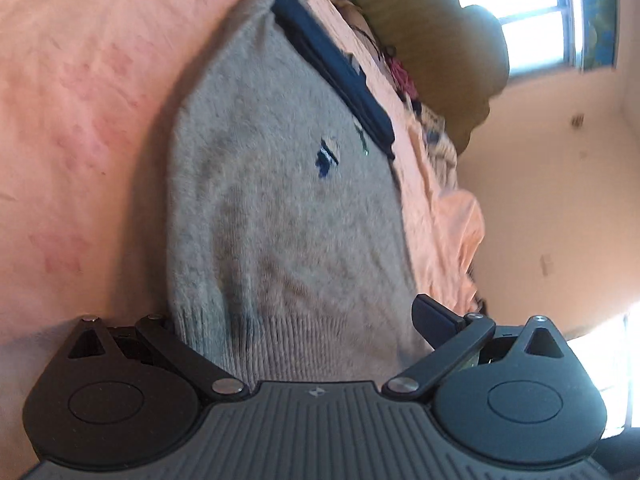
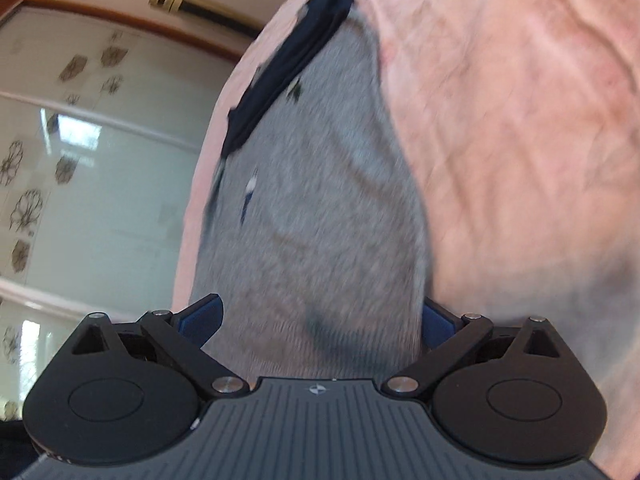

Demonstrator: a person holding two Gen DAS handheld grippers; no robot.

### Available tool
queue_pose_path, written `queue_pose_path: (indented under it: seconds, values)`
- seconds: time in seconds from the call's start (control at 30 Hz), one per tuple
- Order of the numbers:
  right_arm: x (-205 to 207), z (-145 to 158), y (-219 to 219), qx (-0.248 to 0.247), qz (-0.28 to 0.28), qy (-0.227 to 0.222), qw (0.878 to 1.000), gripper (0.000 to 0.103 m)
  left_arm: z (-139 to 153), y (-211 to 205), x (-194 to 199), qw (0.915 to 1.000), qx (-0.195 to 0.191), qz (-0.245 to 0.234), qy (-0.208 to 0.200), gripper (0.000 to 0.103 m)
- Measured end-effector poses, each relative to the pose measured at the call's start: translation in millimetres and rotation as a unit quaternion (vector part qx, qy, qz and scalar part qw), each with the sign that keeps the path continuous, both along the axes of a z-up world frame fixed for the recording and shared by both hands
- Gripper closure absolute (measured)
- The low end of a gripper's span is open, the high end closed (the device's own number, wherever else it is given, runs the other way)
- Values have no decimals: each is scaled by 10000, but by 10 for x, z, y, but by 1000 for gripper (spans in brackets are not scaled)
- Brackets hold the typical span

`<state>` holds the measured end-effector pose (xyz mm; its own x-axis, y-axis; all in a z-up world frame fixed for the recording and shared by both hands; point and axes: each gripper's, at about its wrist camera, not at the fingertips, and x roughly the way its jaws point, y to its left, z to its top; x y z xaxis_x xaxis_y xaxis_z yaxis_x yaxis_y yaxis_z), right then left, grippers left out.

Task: Fold small clothes
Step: 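Grasp the grey sweater side edge with both grippers and lift it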

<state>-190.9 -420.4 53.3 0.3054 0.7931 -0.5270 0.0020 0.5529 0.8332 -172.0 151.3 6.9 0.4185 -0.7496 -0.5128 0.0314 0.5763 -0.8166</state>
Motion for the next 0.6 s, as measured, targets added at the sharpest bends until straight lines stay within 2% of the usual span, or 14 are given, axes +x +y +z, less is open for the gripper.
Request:
queue_pose_path:
  seconds: [0.13, 0.2, 0.23, 0.3, 0.33, 0.37, 0.43, 0.47, 0.6]
  values:
    - [-71, 23, 64, 64, 32, 21, 10000, 4, -8, -14, 76, 9999, -43, -65, 148, 0]
    - [-95, 18, 45, 96, -21, 58, 9999, 10, -1, -24, 93, 9996, 22, -210, 178, 1]
    - [-86, 8, 24, 87, -19, 69, 9999, 15, 8, -33, 98, 9994, 61, -280, 168, 1]
    - [-110, -1, 6, 15, -22, 106, 9999, 34, 27, -32, 83, 9991, 226, -315, 150, 10]
    - [-97, -43, 5, -77, 25, 204, 9998, 60, 30, -43, 89, 9989, 305, -323, 167, 26]
    - [-106, -91, 0, -179, 85, 344, 9992, 84, 15, -41, 93, 9984, 393, -334, 231, 53]
    - [-145, -158, 6, -207, 134, 404, 9989, 90, -60, -49, 130, 9962, 633, -366, 483, 83]
    - [-159, -163, 2, -117, 130, 390, 9991, 90, -71, -48, 141, 9956, 698, -354, 507, 90]
    - [-140, -20, 13, 84, 90, 73, 9999, 90, 82, -41, 204, 9961, 729, -392, 314, 94]
